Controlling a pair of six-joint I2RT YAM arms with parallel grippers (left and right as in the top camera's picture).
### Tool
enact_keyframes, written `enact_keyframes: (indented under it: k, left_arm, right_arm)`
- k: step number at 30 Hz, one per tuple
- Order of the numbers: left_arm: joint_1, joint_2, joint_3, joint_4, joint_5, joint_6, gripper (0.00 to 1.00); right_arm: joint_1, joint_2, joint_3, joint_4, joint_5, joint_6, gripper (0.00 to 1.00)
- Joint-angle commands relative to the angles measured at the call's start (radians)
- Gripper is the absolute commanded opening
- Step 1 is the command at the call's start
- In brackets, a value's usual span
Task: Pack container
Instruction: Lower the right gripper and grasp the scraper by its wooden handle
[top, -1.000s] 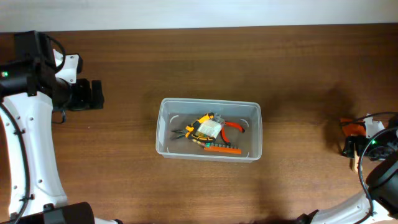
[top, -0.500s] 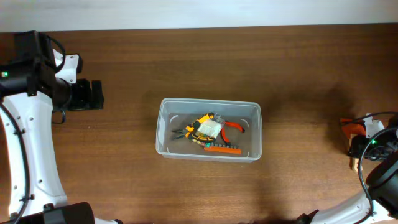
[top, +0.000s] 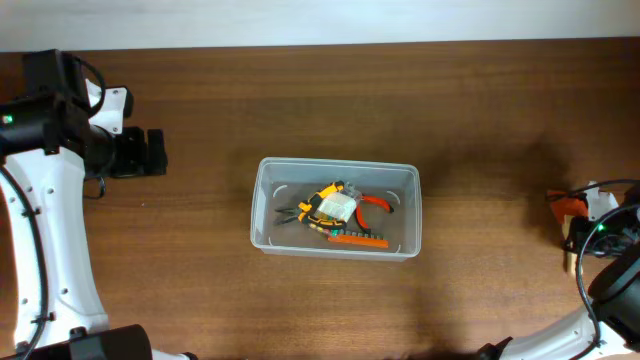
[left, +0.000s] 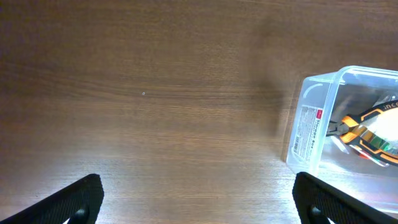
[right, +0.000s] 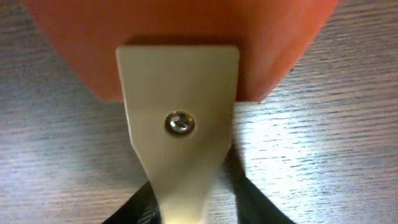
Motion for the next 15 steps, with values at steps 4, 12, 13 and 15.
enact_keyframes:
  k: [4,12,13,15]
  left_arm:
    - [-0.002,0.005,0.011,0.003,0.011,-0.013,0.99]
    - [-0.002,0.005,0.011,0.003,0.011,-0.013,0.99]
    - [-0.002,0.005,0.011,0.003,0.011,-0.013,0.99]
    - [-0.002,0.005,0.011,0.002,0.011,-0.013,0.99]
  right_arm:
    - [0.007,0.011,-0.025,0.019,0.006,0.005,0.28]
    - [0.007,0.011,-0.025,0.019,0.006,0.005,0.17]
    - [0.007,0.011,-0.025,0.019,0.006,0.005,0.17]
    - [0.007,0.011,-0.025,0.019,0.006,0.005,0.15]
